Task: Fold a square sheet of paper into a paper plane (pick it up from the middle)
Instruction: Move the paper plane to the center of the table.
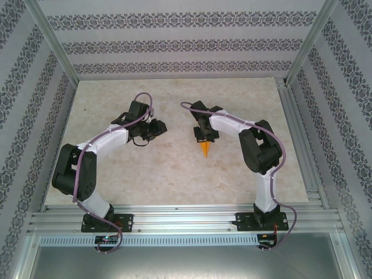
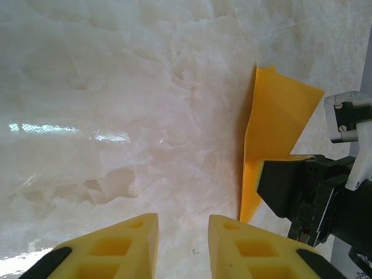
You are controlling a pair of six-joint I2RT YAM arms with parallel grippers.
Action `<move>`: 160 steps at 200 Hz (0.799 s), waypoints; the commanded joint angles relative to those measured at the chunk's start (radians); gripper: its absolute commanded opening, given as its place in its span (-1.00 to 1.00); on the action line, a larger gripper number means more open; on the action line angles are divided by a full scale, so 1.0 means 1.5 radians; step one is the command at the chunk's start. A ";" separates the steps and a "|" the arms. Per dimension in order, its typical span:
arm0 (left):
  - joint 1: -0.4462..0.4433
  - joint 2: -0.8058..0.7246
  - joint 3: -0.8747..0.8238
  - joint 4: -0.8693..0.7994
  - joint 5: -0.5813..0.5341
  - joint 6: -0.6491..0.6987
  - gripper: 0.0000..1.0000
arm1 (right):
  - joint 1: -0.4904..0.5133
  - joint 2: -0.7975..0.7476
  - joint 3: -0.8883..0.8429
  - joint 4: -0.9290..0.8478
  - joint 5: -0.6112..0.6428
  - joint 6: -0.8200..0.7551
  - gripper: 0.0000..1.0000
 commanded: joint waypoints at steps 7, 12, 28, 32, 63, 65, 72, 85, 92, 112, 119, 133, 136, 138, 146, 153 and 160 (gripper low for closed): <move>0.008 -0.006 -0.006 0.014 0.007 -0.003 -0.39 | 0.005 -0.023 -0.016 0.000 0.003 0.001 -0.68; 0.007 -0.005 -0.005 0.015 0.009 -0.003 -0.39 | 0.005 -0.024 -0.016 -0.002 0.004 0.000 -0.68; 0.007 -0.002 -0.005 0.015 0.015 -0.003 -0.39 | 0.004 -0.026 -0.018 -0.007 0.002 0.000 -0.66; 0.007 -0.001 -0.005 0.015 0.015 -0.003 -0.39 | 0.005 -0.028 -0.020 -0.006 0.000 0.000 -0.66; 0.008 0.000 -0.010 0.017 0.020 -0.003 -0.39 | 0.005 -0.018 -0.027 0.003 -0.015 0.007 -0.63; 0.007 0.000 -0.011 0.018 0.020 -0.003 -0.39 | 0.005 -0.016 -0.027 0.002 -0.017 0.008 -0.63; 0.008 0.000 -0.012 0.019 0.021 -0.004 -0.39 | 0.005 -0.010 -0.028 0.000 -0.021 0.010 -0.63; 0.008 -0.001 -0.013 0.018 0.022 -0.005 -0.39 | 0.007 -0.005 -0.040 0.006 -0.018 0.015 -0.61; 0.007 -0.001 -0.013 0.017 0.023 -0.004 -0.39 | 0.007 -0.003 -0.050 0.012 -0.021 0.017 -0.58; 0.007 0.002 -0.012 0.016 0.025 -0.003 -0.39 | 0.008 -0.004 -0.069 0.019 -0.021 0.024 -0.47; 0.007 0.004 -0.010 0.017 0.027 -0.003 -0.39 | 0.009 -0.004 -0.072 0.021 -0.022 0.024 -0.46; 0.007 0.008 -0.010 0.019 0.030 -0.004 -0.39 | 0.009 -0.004 -0.076 0.023 -0.024 0.025 -0.41; 0.008 0.009 -0.009 0.020 0.031 -0.005 -0.39 | 0.009 -0.005 -0.077 0.024 -0.025 0.025 -0.40; 0.008 0.009 -0.009 0.021 0.032 -0.005 -0.39 | 0.009 -0.004 -0.078 0.025 -0.024 0.025 -0.40; 0.008 0.011 -0.008 0.022 0.033 -0.006 -0.39 | 0.009 -0.005 -0.079 0.026 -0.024 0.026 -0.37; 0.008 0.011 -0.008 0.022 0.034 -0.007 -0.39 | 0.010 -0.003 -0.076 0.022 -0.024 0.025 -0.33; 0.008 0.010 -0.008 0.022 0.034 -0.007 -0.39 | 0.011 0.000 -0.074 0.017 -0.022 0.026 -0.33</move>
